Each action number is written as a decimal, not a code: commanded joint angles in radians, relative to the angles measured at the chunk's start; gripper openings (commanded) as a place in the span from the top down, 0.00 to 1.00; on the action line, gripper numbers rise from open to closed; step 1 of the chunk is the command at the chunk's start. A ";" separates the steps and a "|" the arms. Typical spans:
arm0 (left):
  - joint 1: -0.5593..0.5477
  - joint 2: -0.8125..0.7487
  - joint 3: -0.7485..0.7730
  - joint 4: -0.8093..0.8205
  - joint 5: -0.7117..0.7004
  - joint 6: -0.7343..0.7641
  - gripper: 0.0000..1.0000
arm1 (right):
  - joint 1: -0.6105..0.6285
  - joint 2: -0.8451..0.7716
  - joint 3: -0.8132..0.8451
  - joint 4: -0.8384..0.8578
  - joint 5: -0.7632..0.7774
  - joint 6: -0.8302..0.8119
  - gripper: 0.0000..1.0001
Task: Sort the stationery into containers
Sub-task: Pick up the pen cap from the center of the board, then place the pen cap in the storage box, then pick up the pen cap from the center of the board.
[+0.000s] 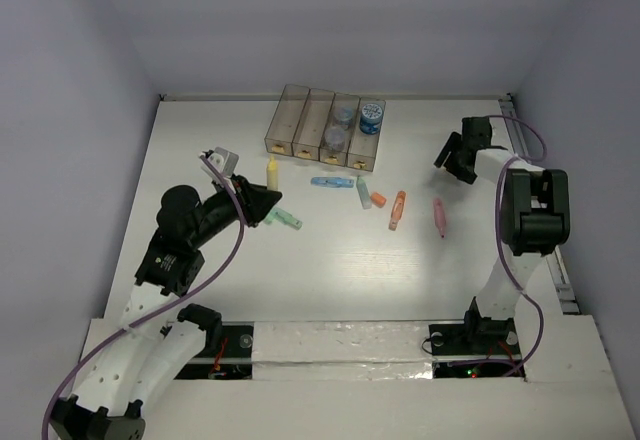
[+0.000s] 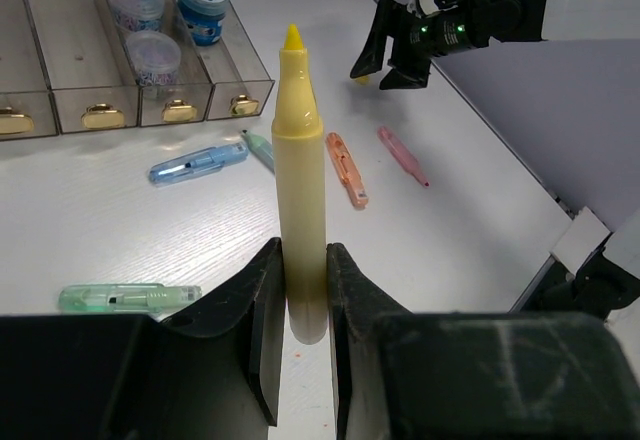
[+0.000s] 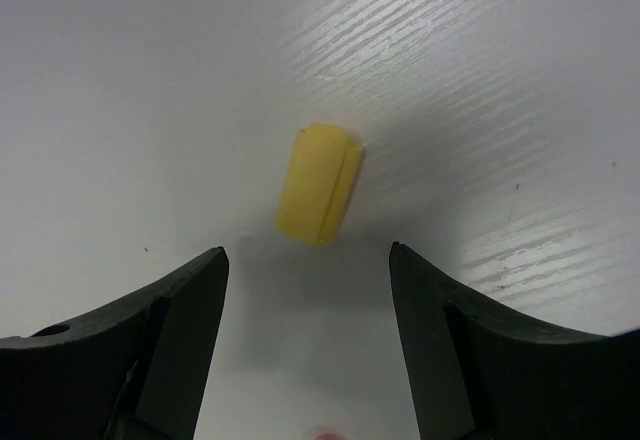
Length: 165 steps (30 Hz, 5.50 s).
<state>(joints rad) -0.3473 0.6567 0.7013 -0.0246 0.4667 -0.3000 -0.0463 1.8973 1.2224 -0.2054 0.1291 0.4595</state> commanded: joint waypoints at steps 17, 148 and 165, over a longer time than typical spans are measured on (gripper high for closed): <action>-0.016 -0.029 0.030 -0.006 -0.031 0.025 1.00 | -0.006 0.129 0.209 -0.189 0.041 -0.114 0.79; 0.057 -0.005 0.026 0.005 -0.082 0.012 1.00 | 0.956 -0.123 -0.159 -0.028 -0.039 -0.022 0.13; 0.057 -0.008 0.027 0.006 -0.080 0.012 1.00 | 0.947 0.017 -0.043 -0.069 0.060 -0.079 0.16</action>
<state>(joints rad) -0.2943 0.6598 0.7013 -0.0643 0.3698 -0.2863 0.9043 1.8610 1.1580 -0.2527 0.1699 0.4007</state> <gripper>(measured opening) 0.143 0.858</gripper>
